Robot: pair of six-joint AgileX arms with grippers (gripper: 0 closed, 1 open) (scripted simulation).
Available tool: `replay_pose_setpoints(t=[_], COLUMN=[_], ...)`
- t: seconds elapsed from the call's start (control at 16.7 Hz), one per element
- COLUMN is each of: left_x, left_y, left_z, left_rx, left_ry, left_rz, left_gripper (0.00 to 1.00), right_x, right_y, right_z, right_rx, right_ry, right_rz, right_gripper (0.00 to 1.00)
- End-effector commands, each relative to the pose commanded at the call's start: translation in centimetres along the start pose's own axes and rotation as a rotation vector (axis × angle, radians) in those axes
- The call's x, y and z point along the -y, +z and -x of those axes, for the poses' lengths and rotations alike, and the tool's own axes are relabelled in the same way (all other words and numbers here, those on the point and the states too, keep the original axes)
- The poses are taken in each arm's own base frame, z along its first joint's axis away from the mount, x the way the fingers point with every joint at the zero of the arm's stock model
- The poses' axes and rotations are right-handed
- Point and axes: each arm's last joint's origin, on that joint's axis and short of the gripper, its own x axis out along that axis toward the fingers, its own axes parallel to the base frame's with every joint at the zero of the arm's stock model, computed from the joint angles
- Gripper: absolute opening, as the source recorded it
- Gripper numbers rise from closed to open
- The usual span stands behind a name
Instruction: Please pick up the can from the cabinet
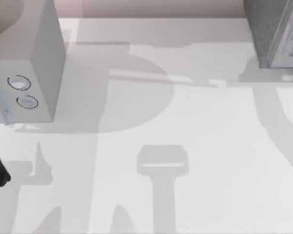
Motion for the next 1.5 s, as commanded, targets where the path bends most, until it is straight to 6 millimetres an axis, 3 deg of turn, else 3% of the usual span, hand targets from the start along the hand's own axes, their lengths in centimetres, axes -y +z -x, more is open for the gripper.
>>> replay_pose_setpoints(t=[0.18, 0.3, 0.42, 0.72, 0.96, 1.2, 1.5], left_x=[0.0, 0.0, 0.0, 0.0, 0.0, 0.0, 0.0], left_y=[0.0, 0.0, 0.0, 0.0, 0.0, 0.0, 0.0], left_z=[0.0, 0.0, 0.0, 0.0, 0.0, 0.0, 0.0], left_rx=[0.0, 0.0, 0.0, 0.0, 0.0, 0.0, 0.0], left_ry=[0.0, 0.0, 0.0, 0.0, 0.0, 0.0, 0.0], left_rz=[0.0, 0.0, 0.0, 0.0, 0.0, 0.0, 0.0], left_gripper=[1.0, 1.0, 1.0, 1.0, 1.0, 1.0, 1.0], right_x=[1.6, 2.7, 3.6, 5.5, 6.4, 6.9, 6.9], right_y=[-2.8, -6.0, -10.5, -24.4, -32.0, -35.6, -36.0], right_z=[2.0, 3.1, 4.1, 6.4, 7.7, 8.0, 8.0], right_rx=[0.01, -0.001, -0.036, -0.127, -0.097, -0.046, -0.04], right_ry=[0.001, 0.002, 0.002, 0.005, 0.009, 0.013, 0.013], right_rz=[-0.001, 0.005, 0.016, 0.027, 0.016, 0.012, 0.012], right_gripper=[0.0, 0.0, 0.0, 0.0, 0.0, 0.0, 0.0])
